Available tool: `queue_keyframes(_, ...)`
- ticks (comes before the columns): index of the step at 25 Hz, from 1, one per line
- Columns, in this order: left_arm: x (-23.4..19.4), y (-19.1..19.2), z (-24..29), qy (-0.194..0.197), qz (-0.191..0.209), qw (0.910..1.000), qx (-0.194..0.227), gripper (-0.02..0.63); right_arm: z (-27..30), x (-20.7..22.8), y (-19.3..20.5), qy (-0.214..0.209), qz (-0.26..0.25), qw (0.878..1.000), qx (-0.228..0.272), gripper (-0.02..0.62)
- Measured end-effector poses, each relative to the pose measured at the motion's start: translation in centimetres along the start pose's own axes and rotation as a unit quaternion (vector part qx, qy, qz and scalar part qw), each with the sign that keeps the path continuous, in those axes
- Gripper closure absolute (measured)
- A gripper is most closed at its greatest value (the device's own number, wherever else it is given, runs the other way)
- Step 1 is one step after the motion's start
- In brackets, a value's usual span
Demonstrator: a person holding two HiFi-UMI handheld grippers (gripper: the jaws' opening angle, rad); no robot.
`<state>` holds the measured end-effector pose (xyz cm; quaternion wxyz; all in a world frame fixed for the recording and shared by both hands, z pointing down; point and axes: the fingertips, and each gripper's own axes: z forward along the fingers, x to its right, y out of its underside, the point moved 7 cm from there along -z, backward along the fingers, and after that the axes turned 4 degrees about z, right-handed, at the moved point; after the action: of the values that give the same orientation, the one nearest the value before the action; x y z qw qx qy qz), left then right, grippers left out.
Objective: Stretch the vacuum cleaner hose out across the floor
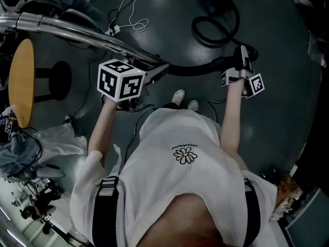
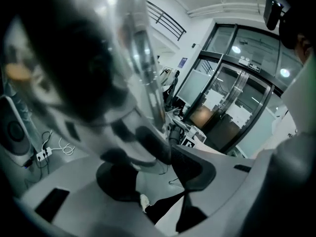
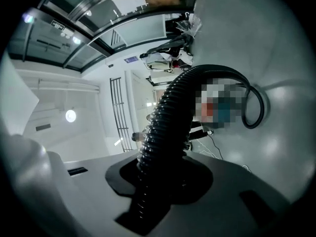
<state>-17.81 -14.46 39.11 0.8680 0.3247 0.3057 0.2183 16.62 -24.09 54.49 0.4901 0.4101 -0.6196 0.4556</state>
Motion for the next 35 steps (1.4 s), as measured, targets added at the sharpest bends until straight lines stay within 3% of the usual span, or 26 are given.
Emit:
queue_keyframes(4, 0.4, 1.3, -1.0, 0.002, 0.048, 0.9985, -0.027, 0.414, 1.1, -2.8, 0.3, -0.017, -0.025, 0.999, -0.033, 0.465)
queue_keyframes(9, 2.5, 2.8, -0.8, 0.047, 0.065, 0.9909, -0.107, 0.416, 1.5, -8.3, -4.7, -0.041, -0.118, 0.991, -0.046, 0.463)
queue_keyframes(11, 2.4, 2.6, -2.9, 0.062, 0.067, 0.9939, -0.062, 0.416, 1.4, -11.1, -5.4, -0.04, -0.196, 0.977, -0.077, 0.463)
queue_keyframes(13, 1.5, 1.6, -4.5, 0.038, 0.066, 0.9971, 0.004, 0.416, 1.9, -14.3, -3.3, -0.042, -0.306, 0.942, -0.134, 0.463)
queue_keyframes(14, 1.0, 1.0, -4.8, 0.014, 0.074, 0.9967, 0.03, 0.416, 2.3, -15.7, -1.5, -0.043, -0.375, 0.912, -0.161, 0.463)
queue_keyframes(15, 0.9, 0.3, -4.6, -0.009, 0.089, 0.9948, 0.049, 0.416, 2.9, -16.9, 0.4, -0.04, -0.45, 0.873, -0.183, 0.463)
queue_keyframes(16, 1.1, -0.4, -4.0, -0.026, 0.11, 0.9918, 0.06, 0.416, 3.4, -17.7, 2.3, -0.029, -0.525, 0.826, -0.203, 0.463)
queue_keyframes(17, 1.8, -1.1, -3.3, -0.033, 0.134, 0.9881, 0.066, 0.416, 3.8, -18.2, 4.0, -0.013, -0.598, 0.77, -0.222, 0.463)
queue_keyframes(18, 2.7, -1.7, -2.5, -0.033, 0.163, 0.9835, 0.071, 0.416, 4.0, -18.3, 5.5, 0.005, -0.666, 0.705, -0.243, 0.463)
queue_keyframes(20, 4.4, -2.9, -1.4, -0.038, 0.245, 0.9639, 0.098, 0.416, 3.7, -18.2, 8.1, 0.036, -0.776, 0.557, -0.295, 0.463)
queue_keyframes(21, 5.1, -3.6, -1.3, -0.053, 0.304, 0.9422, 0.13, 0.416, 3.1, -18.0, 9.3, 0.044, -0.815, 0.479, -0.323, 0.463)
queue_keyframes(22, 5.8, -4.3, -1.3, -0.077, 0.374, 0.9081, 0.173, 0.416, 2.2, -18.0, 10.4, 0.047, -0.843, 0.405, -0.351, 0.463)
queue_keyframes(23, 6.5, -5.0, -1.3, -0.104, 0.44, 0.8651, 0.218, 0.416, 1.1, -18.0, 11.2, 0.045, -0.861, 0.338, -0.378, 0.463)
queue_keyframes(24, 7.3, -5.6, -0.9, -0.124, 0.49, 0.8244, 0.256, 0.416, -0.2, -18.3, 11.6, 0.038, -0.869, 0.278, -0.407, 0.463)
queue_keyframes(25, 8.0, -6.3, -0.2, -0.131, 0.52, 0.7969, 0.277, 0.416, -1.4, -18.6, 11.7, 0.03, -0.871, 0.228, -0.435, 0.463)
queue_keyframes(26, 8.5, -7.1, 0.6, -0.125, 0.534, 0.7857, 0.286, 0.416, -2.5, -18.9, 11.7, 0.022, -0.868, 0.187, -0.459, 0.463)
queue_keyframes(29, 8.4, -9.1, 2.6, -0.062, 0.544, 0.7873, 0.283, 0.414, -4.1, -18.8, 11.8, 0.032, -0.868, 0.079, -0.49, 0.465)
queue_keyframes(30, 8.4, -9.4, 3.0, -0.037, 0.559, 0.7814, 0.275, 0.414, -4.3, -18.7, 11.4, 0.044, -0.872, 0.043, -0.486, 0.465)
queue_keyframes(31, 8.8, -9.6, 3.3, -0.009, 0.576, 0.7742, 0.263, 0.398, -4.6, -18.8, 10.7, 0.053, -0.875, 0.016, -0.48, 0.465)
queue_keyframes(32, 9.4, -9.5, 3.4, 0.022, 0.587, 0.7702, 0.248, 0.385, -4.8, -19.1, 9.8, 0.056, -0.878, 0.002, -0.475, 0.468)
queue_keyframes(35, 11.6, -9.0, 3.2, 0.108, 0.584, 0.7809, 0.193, 0.385, -5.9, -20.0, 8.1, 0.056, -0.884, -0.002, -0.464, 0.468)
